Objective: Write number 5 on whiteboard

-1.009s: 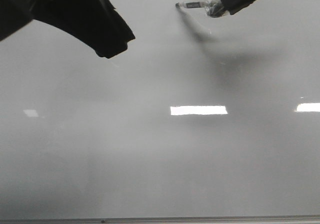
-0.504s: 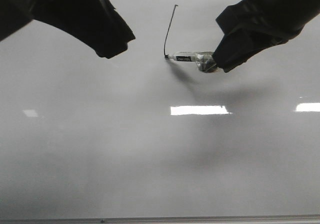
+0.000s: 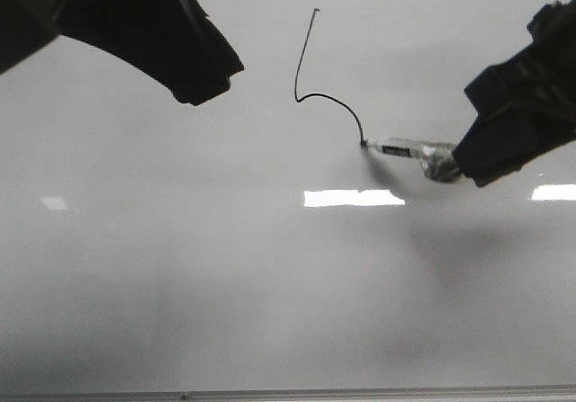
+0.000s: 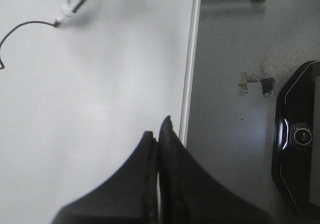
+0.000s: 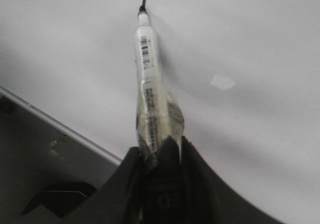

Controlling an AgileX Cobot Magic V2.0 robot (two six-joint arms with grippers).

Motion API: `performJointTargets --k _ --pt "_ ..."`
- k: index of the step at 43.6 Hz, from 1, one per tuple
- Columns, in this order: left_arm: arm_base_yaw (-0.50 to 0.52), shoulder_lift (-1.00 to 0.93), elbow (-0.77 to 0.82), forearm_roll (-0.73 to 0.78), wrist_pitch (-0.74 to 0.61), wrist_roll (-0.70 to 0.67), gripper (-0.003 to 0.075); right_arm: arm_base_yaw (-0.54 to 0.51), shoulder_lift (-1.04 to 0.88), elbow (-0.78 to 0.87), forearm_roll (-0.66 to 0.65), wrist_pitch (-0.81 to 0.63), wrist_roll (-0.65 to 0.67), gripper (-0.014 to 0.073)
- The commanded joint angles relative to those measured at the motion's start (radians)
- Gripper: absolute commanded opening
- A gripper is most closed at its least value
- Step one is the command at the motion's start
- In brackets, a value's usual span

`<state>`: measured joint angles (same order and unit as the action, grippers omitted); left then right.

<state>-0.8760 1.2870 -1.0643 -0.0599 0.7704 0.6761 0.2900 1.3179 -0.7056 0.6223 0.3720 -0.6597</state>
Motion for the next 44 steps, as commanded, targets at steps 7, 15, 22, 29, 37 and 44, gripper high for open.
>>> performJointTargets --k 7,15,22,29,37,44 --pt "-0.002 -0.026 -0.028 -0.018 -0.044 -0.011 -0.0020 0.170 0.115 -0.041 0.085 -0.163 0.006 -0.0059" --pt "-0.002 -0.026 -0.028 -0.020 -0.043 -0.011 -0.0020 0.239 0.125 -0.114 0.104 -0.141 0.006 -0.0059" --pt "-0.002 -0.026 -0.028 -0.020 -0.036 -0.011 -0.0020 0.212 -0.042 -0.121 0.102 -0.157 0.006 -0.0059" --pt "-0.002 -0.026 -0.028 -0.020 -0.036 -0.011 -0.0020 0.097 -0.060 -0.200 0.102 -0.114 0.006 -0.0059" --pt "-0.002 -0.026 -0.028 -0.021 -0.036 -0.011 -0.0020 0.054 0.011 -0.273 0.102 -0.045 0.005 -0.0059" --pt "-0.002 -0.026 -0.028 -0.021 -0.036 -0.011 -0.0020 0.054 0.048 -0.279 0.102 -0.039 0.005 -0.0059"
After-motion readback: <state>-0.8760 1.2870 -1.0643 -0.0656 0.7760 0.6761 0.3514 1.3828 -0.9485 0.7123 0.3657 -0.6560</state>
